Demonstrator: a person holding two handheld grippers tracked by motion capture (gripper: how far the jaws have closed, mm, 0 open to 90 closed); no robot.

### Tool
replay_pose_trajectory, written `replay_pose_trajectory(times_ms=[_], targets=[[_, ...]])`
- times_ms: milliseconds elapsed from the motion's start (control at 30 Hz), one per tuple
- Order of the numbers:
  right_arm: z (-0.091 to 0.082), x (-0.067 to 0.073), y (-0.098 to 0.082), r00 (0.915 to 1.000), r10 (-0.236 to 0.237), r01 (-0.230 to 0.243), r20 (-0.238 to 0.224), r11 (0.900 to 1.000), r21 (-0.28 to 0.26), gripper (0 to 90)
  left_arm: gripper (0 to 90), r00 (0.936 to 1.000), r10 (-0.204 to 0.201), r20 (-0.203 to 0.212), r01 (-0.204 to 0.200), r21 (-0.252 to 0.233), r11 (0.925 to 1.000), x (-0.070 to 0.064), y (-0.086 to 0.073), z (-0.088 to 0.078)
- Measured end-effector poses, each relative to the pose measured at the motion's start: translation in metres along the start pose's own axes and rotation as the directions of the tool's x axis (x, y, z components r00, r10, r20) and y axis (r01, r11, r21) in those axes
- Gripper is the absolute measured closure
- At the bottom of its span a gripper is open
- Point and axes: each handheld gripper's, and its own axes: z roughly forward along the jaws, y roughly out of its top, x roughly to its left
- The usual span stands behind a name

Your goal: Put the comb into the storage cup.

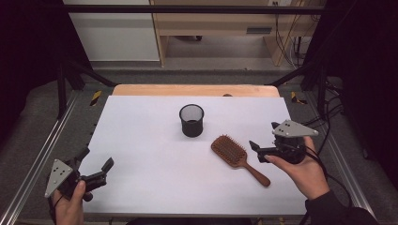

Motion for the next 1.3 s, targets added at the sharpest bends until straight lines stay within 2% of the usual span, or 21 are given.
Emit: replay_pose_trajectory(times_ms=[67,133,233,367,467,600,700,733,767,800,833,900,967,1000,1133,1267,1300], targets=[[0.003,0.001,-0.004,0.9999,0.002,-0.002,0.014,1.0,0.021,7.2,3.6,1.0,0.007,-0.006,-0.007,0.004,1.0,0.001,0.0,0.0],[0.004,0.001,-0.006,1.0,0.005,-0.005,0.007,0.999,0.037,7.2,3.5,1.0,0.005,-0.008,-0.005,0.005,1.0,0.001,0.0,0.0],[0.007,0.001,-0.013,0.9999,0.006,-0.005,-0.011,0.996,0.092,7.3,3.6,1.0,-0.002,-0.004,0.002,0.003,1.0,0.001,0.0,0.0],[0.007,0.002,-0.018,0.9994,0.012,-0.007,-0.033,0.991,0.135,7.2,3.6,1.0,-0.003,-0.002,0.003,0.008,1.0,0.0,-0.001,0.0],[0.009,0.003,-0.023,0.9986,0.011,-0.001,-0.052,0.984,0.18,7.5,3.6,1.0,-0.001,-0.007,0.001,0.011,0.9999,0.0,-0.002,0.001],[0.013,0.003,-0.028,0.9976,0.001,0.015,-0.069,0.97,0.241,8.9,3.6,0.9999,-0.006,-0.013,0.007,0.009,0.9999,0.003,-0.002,0.0],[0.017,0.002,-0.031,0.9952,0.02,0.009,-0.096,0.957,0.289,8.8,3.6,1.0,-0.005,-0.005,0.005,0.014,0.9999,0.002,-0.001,0.004],[0.017,0.002,-0.031,0.9952,0.02,0.009,-0.096,0.957,0.289,8.8,3.6,1.0,-0.005,-0.005,0.005,0.014,0.9999,0.002,-0.001,0.004],[0.019,0.003,-0.032,0.9939,0.021,0.014,-0.108,0.949,0.315,9.1,3.6,1.0,0.001,-0.002,-0.001,0.014,0.9999,0.001,-0.001,0.004],[0.019,0.003,-0.032,0.9939,0.021,0.014,-0.108,0.949,0.315,9.1,3.6,1.0,0.001,-0.002,-0.001,0.014,0.9999,0.001,-0.001,0.004],[0.021,0.004,-0.033,0.9931,0.019,0.022,-0.115,0.941,0.338,9.4,3.6,1.0,0.008,-0.002,-0.008,0.013,0.9999,0.001,0.0,0.004],[0.021,0.005,-0.033,0.993,0.02,0.022,-0.117,0.939,0.344,9.4,3.6,0.9998,0.015,0.013,-0.015,0.013,0.9998,-0.001,0.001,0.004],[0.025,0.008,-0.035,0.9911,0.019,0.032,-0.131,0.926,0.376,9.6,3.6,0.9995,0.021,0.025,-0.021,0.015,0.9997,-0.004,0.001,0.005],[0.025,0.008,-0.035,0.9911,0.019,0.032,-0.131,0.926,0.376,9.6,3.6,0.9995,0.021,0.025,-0.021,0.015,0.9997,-0.004,0.001,0.005],[0.032,0.01,-0.041,0.9891,0.035,0.029,-0.143,0.908,0.418,9.8,3.6,0.999,0.027,0.036,-0.027,0.017,0.9995,-0.004,0.001,0.006],[0.047,0.009,-0.046,0.9877,0.05,0.025,-0.148,0.885,0.465,10.9,3.6,0.9992,0.02,0.036,-0.021,0.01,0.9997,-0.002,0.002,0.007],[0.047,0.009,-0.046,0.9877,0.05,0.025,-0.148,0.885,0.465,10.9,3.6,0.9991,0.021,0.036,-0.022,0.011,0.9997,-0.002,0.002,0.007]])
